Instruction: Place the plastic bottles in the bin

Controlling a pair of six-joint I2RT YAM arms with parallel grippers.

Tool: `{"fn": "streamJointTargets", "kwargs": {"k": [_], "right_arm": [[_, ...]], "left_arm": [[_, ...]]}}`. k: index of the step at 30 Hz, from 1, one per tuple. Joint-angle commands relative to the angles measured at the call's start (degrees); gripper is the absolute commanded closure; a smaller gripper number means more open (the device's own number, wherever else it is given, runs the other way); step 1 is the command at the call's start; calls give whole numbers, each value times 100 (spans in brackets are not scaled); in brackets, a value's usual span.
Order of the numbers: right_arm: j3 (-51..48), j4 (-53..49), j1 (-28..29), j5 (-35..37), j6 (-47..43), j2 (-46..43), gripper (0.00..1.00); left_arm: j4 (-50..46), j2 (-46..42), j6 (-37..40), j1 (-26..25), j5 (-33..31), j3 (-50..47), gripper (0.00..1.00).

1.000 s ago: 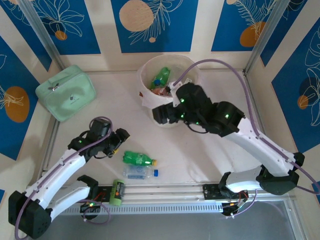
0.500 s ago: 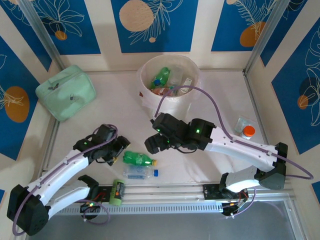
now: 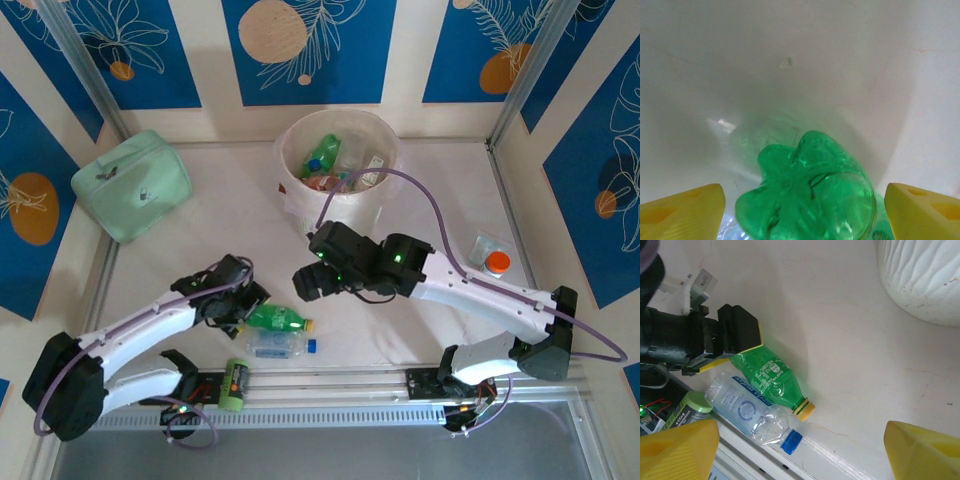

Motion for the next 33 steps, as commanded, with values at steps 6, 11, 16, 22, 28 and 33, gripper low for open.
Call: {"fn": "streamJointTargets", "kwargs": {"k": [6,11,16,22,28,33], "right_arm": [[-227,-40,-165,27,228,-322,14],[-247,-84,-237,55,240,-392,14],[-282,-69,-340,70,275,-515,15],[-347,2,-490,53,352,-815,16],[-564,379,-853,-730,390,-1288,16],[-652,634,-1189,-1521,492,-1504,15]], "left_arm": [[799,640,-469,-79,129,268,21],[1055,979,-458,-77,188,334,31],[1158,1178,-404,-81,265,378,43],[1186,1142,-209,-73,301,529,49],[1534,619,236,102,546,677,53],[1972,-331,574,472,908,681,56]]}}
